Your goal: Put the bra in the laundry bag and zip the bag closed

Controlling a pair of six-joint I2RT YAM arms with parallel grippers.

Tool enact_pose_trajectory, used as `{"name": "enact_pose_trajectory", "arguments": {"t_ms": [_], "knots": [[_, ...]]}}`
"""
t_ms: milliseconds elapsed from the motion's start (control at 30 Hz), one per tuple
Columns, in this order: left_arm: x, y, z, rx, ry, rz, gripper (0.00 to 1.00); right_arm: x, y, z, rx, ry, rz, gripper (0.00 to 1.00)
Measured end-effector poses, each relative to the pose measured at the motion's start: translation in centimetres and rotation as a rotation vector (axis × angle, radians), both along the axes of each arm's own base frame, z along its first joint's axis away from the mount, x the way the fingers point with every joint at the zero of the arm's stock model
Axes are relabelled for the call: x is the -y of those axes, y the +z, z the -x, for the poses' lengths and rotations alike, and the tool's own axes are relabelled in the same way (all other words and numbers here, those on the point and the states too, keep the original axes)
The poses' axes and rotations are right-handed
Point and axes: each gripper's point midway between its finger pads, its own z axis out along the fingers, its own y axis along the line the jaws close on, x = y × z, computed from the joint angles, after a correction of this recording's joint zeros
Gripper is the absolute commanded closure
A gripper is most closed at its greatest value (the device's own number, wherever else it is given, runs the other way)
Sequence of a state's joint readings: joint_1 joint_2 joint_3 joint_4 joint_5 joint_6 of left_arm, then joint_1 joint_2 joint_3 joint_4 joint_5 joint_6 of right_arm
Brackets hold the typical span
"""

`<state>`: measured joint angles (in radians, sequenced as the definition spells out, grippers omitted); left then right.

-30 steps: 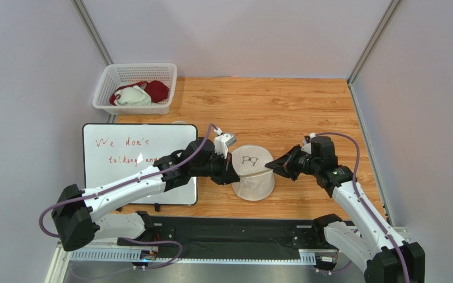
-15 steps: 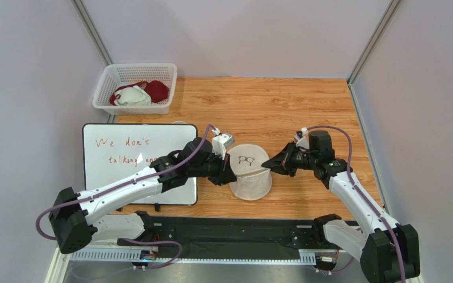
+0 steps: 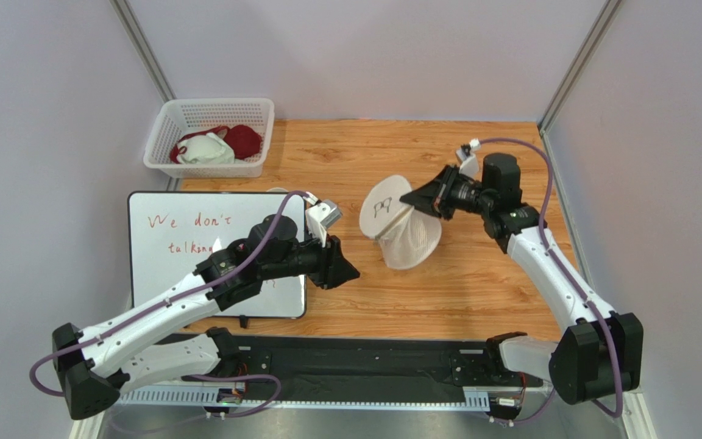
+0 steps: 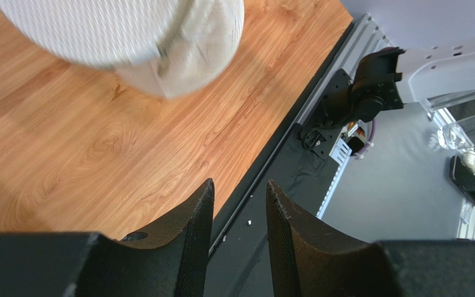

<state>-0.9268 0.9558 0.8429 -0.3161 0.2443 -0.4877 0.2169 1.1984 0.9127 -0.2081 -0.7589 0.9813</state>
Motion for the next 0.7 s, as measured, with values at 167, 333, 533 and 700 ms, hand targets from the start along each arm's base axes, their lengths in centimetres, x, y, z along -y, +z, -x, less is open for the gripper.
{"name": "enact_pose_trajectory", "arguments": {"t_ms": [167, 333, 533, 700], "knots": [[-1.0, 1.7, 0.8, 0.029, -0.001, 0.038, 0.57, -0.2, 6.5, -4.1, 0.173, -0.049, -0.037, 0.98], [-2.4, 2.9, 1.9, 0.054, -0.001, 0.087, 0.57, 0.3, 4.6, -8.3, 0.160, -0.127, -0.019, 0.91], [-4.3, 2.7, 3.5, 0.046, 0.009, 0.121, 0.56, 1.7, -8.2, -11.5, -0.081, -0.184, 0.010, 0.72], [-5.6, 2.6, 4.6, 0.032, 0.018, 0.148, 0.53, 2.3, -15.7, -9.4, -0.266, -0.159, 0.046, 0.33]]}}
